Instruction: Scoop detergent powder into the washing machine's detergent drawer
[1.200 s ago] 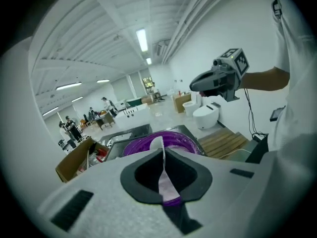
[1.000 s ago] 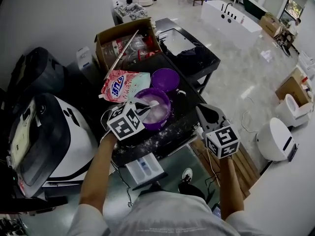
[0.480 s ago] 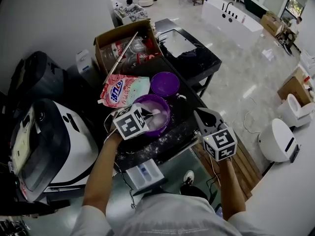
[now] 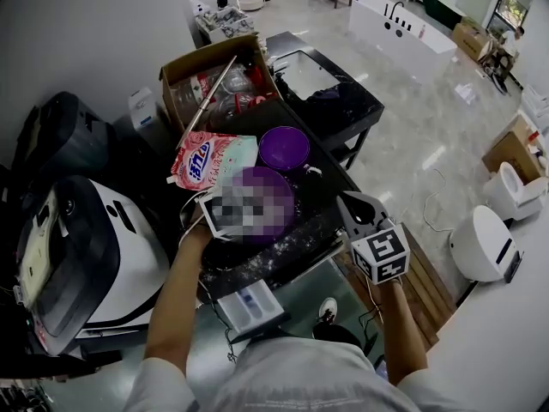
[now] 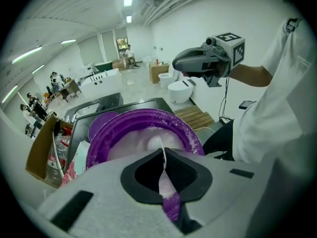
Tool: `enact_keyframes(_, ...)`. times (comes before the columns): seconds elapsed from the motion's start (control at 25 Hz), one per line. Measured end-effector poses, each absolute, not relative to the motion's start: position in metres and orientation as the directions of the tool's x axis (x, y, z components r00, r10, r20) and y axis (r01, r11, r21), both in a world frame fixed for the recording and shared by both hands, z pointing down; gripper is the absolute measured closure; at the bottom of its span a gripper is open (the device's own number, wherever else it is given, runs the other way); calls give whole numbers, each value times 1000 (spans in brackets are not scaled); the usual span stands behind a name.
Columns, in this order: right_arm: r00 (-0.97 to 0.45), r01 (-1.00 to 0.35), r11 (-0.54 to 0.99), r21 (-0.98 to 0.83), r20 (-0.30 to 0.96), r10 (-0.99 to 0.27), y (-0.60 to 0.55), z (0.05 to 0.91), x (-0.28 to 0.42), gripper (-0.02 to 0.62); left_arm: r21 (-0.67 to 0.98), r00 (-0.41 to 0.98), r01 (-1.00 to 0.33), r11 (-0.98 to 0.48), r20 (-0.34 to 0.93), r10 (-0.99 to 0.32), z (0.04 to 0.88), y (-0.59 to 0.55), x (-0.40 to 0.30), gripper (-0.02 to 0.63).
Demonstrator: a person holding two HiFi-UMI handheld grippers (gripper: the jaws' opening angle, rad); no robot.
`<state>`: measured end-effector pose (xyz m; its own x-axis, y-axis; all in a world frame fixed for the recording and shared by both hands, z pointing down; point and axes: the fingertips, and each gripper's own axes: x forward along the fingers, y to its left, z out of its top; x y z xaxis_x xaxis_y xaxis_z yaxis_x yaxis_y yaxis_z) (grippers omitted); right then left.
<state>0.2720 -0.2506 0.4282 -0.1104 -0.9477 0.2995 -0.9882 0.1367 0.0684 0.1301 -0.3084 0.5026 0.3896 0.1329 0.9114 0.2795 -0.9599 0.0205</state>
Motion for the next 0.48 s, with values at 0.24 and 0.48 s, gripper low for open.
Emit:
enact_keyframes(0.24,-121,-986,151,74,309,-943,-249,432,271,591,79,341,310,-947,921,189,504,-299,128,591)
enact_keyframes(0.48,-125,-985,157,78,319,-940,-250,431,270,591,133,317,314,-940,918,236,502,-293,124,591)
